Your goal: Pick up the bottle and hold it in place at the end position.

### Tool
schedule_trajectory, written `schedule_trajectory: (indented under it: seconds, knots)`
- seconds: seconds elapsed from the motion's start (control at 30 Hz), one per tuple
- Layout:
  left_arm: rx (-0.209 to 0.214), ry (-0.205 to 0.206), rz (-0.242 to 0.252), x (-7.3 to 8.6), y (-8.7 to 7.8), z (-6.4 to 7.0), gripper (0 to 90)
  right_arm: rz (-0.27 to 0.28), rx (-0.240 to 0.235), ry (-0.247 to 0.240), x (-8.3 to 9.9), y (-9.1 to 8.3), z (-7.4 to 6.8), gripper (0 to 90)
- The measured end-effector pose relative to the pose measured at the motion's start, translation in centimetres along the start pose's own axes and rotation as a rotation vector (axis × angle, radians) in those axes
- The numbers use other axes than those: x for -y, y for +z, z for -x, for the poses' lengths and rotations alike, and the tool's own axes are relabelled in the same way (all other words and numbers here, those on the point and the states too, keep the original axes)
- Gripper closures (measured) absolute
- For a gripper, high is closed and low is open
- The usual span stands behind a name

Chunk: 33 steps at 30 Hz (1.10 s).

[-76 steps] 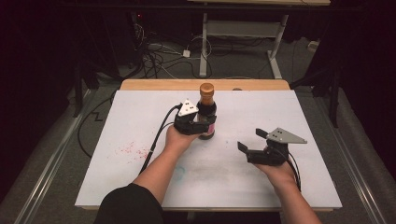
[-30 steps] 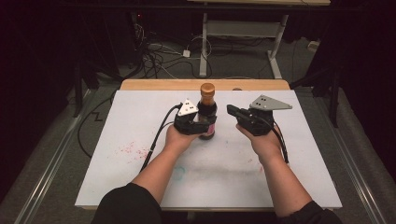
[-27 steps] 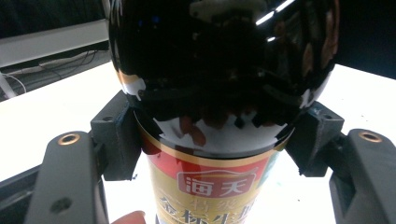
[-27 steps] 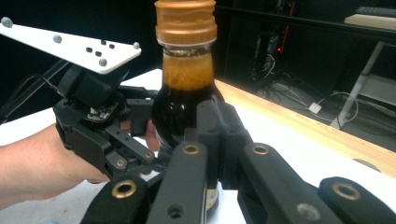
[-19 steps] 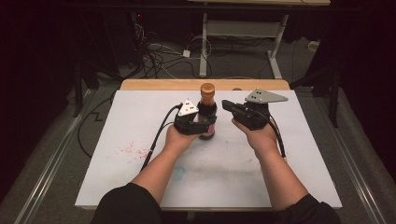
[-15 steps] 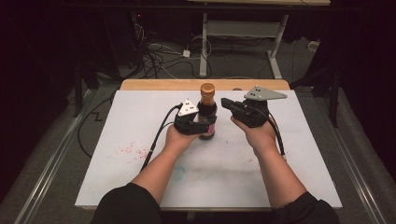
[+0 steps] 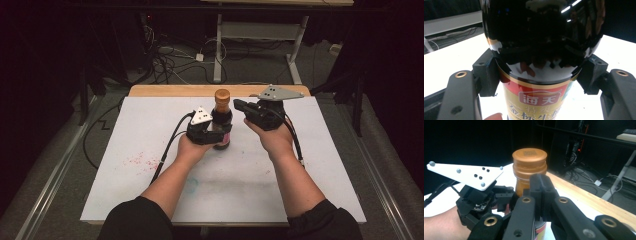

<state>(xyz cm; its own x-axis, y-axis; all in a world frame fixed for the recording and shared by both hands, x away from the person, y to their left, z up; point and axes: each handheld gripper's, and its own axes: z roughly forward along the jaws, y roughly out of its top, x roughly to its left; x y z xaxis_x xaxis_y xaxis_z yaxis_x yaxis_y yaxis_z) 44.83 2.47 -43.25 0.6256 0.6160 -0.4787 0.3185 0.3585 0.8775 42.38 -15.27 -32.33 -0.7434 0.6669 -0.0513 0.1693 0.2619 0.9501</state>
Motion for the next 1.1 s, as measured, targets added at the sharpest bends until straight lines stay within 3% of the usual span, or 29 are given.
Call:
schedule_trajectory:
  seconds: [1.1]
  knots:
    - [-0.004,-0.002,0.015,0.2,0.0,0.1,28.6,-0.089,0.003,-0.067,-1.7,1.2,0.1,90.0]
